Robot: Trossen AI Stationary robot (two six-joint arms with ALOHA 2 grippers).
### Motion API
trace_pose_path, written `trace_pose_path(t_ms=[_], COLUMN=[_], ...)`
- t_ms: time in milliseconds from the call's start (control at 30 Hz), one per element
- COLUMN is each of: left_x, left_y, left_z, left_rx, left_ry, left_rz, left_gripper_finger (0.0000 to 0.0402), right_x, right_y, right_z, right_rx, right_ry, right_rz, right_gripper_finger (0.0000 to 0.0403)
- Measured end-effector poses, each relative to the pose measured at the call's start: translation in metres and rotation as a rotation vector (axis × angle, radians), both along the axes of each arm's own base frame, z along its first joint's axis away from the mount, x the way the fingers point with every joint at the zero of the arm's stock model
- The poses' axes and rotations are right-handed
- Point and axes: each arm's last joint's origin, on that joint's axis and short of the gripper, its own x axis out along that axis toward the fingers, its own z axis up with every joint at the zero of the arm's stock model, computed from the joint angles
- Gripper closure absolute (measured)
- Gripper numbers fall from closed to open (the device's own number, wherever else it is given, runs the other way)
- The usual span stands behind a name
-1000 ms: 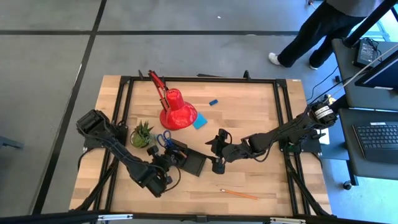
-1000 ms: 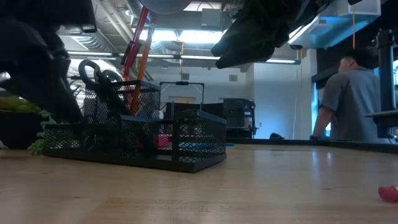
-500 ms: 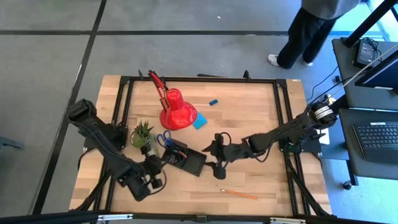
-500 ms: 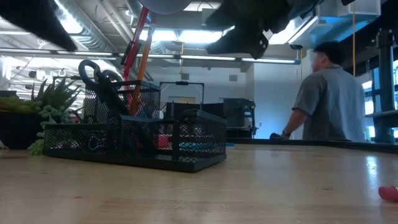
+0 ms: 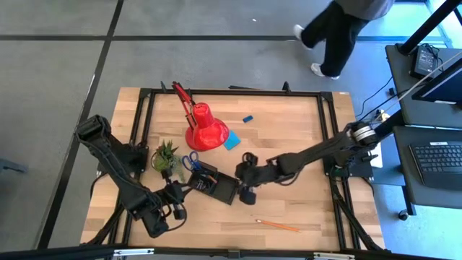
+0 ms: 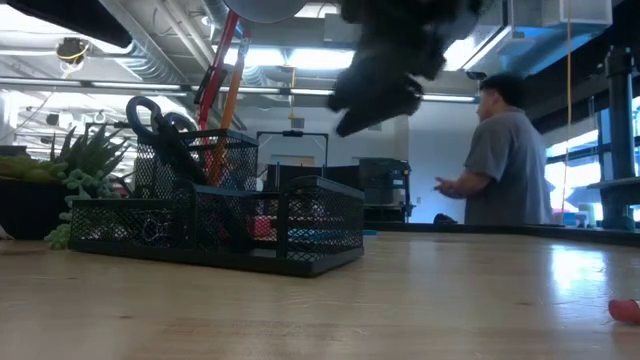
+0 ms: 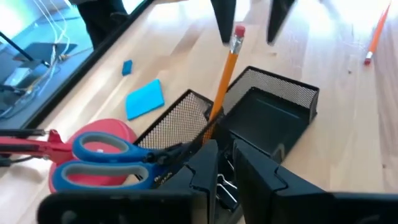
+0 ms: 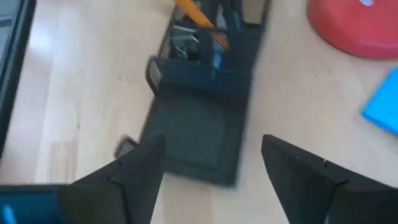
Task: Pick and place office supplies into organizer
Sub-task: Adjust the desk organizer on the table
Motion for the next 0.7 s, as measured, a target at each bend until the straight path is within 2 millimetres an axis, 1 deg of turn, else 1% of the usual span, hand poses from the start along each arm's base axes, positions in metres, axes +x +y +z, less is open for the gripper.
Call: trace_pose_path(t_ms=[33,100,233,333,467,633,700], left_x=[0.000,0.001,0.000,0.000,0.001,0.001,0.001], left_y=[0.000,0.000,0.001,0.001,0.000,0.000,0.000], left_z=[0.000,0.000,0.000,0.000,0.000,0.000,0.000], left_rx=[0.005,0.006,0.006,0.006,-0.001,-0.003,-0.004], left_ry=[-0.005,-0.009,-0.002,-0.002,0.002,0.002,0.002], left_rz=[0.002,0.004,0.003,0.003,0.002,0.001,0.001], left_gripper_finger=[0.0357,0.0356,0.0358,0.0358,0.0359,0.0359,0.0359], right_x=[0.008,0.017,0.035,0.046,0.050,0.050,0.050], right_y=[0.000,-0.004,-0.011,-0.012,-0.011,-0.014,-0.015], right_z=[0.000,-0.003,-0.020,-0.026,-0.033,-0.031,-0.032], right_rx=[-0.003,-0.023,-0.064,-0.077,-0.118,-0.175,-0.169], right_ry=[0.011,0.085,0.230,0.249,0.276,0.260,0.253], right_rz=[-0.007,-0.023,-0.064,-0.059,-0.021,-0.063,-0.066], right_gripper_finger=[0.0136,0.0136,0.0136,0.0136,0.0136,0.0136,0.0136])
